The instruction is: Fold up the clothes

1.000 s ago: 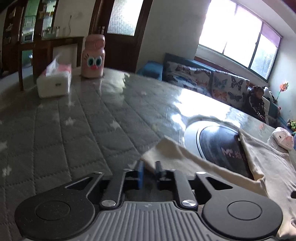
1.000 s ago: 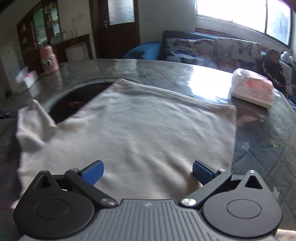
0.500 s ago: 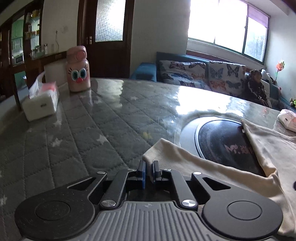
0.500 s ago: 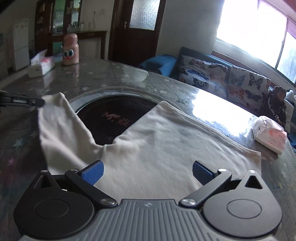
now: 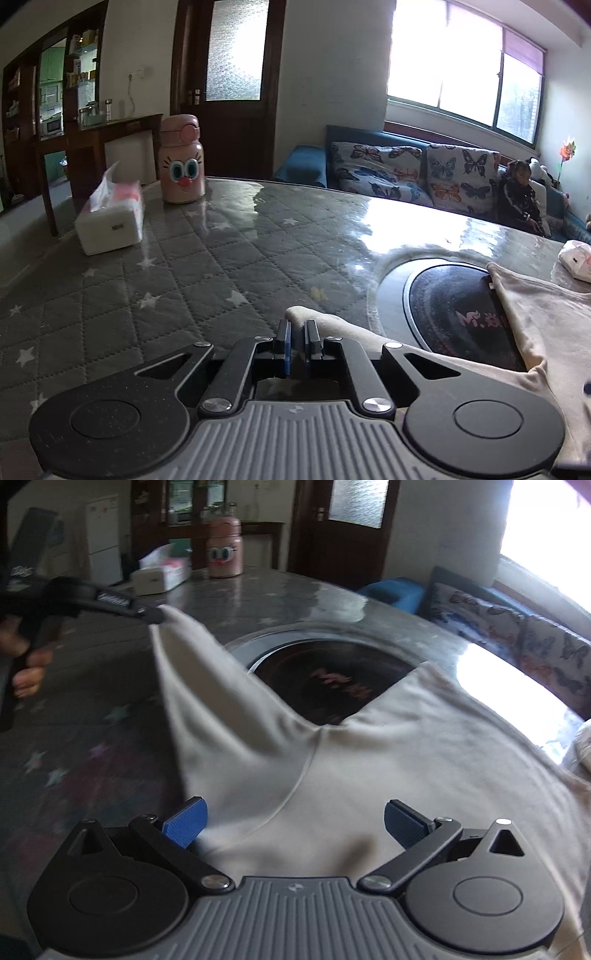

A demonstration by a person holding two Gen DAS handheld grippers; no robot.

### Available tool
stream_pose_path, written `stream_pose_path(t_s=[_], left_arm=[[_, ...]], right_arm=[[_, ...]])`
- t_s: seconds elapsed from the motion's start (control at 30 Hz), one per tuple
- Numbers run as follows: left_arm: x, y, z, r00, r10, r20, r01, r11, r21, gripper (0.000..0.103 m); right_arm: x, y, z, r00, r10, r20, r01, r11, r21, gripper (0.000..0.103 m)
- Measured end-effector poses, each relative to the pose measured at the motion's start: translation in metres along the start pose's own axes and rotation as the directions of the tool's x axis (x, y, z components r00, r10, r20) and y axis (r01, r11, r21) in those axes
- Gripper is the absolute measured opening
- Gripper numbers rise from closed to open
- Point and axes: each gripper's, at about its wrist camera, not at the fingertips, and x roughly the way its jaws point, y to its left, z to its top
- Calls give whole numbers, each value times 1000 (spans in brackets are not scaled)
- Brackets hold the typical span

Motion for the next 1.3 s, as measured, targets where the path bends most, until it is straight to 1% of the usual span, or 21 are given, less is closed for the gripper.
stream_pose_path(t_s=[0.03,0.23,0.4,0.5,0.6,0.7,0.77,0.83,0.9,0.93,1.0,1.1,1.13,1.23,1.3], left_arm=[[-1,2,-1,1000,4,1,-4,1000,-4,7],[-4,15,-13,999,38,-23,-39,999,-33,7],[-8,21,-18,998,61,-29,-62,998,-32,7],[-11,26,-20,997,76,-34,-77,996,-36,7],[-16,32,-25,995,92,-40,-93,995,-40,7],[-20,39,-30,992,108,-59,-111,993,-49,7],[-22,42,-34,991,116,-73,-121,991,-54,8],[-24,43,-37,990,120,-77,-124,991,-55,8],[-26,42,-36,990,116,-85,-121,991,-58,11],[-27,42,-36,989,113,-90,-119,991,-58,12],[-28,41,-35,988,117,-98,-122,991,-46,16],[-34,39,-34,987,129,-93,-132,991,-32,17],[-37,39,-33,987,130,-90,-133,991,-27,19],[-46,36,-30,987,136,-81,-137,991,-7,26],[-53,30,-27,991,117,-73,-116,993,10,26]], right_arm=[[-2,1,-3,1000,18,-2,-18,1000,5,103],[-10,3,-14,999,45,21,-45,999,17,103],[-24,17,-27,991,129,28,-127,990,-61,103],[-37,25,-36,980,197,26,-194,975,-109,103],[-48,25,-43,963,268,17,-264,958,-112,103],[-57,21,-49,940,340,10,-337,935,-108,103],[-61,21,-50,930,366,11,-364,927,-93,103],[-68,21,-49,926,376,30,-373,924,-79,103],[-77,19,-48,924,377,63,-373,925,-64,103],[-83,16,-48,925,369,89,-366,929,-52,103],[-90,9,-50,936,335,105,-335,942,-19,103],[-93,-2,-60,955,286,77,-289,957,26,103],[-93,-5,-65,958,280,62,-283,958,42,103],[-93,-11,-76,962,272,22,-273,959,73,103],[-97,-12,-83,960,281,16,-282,958,61,103]])
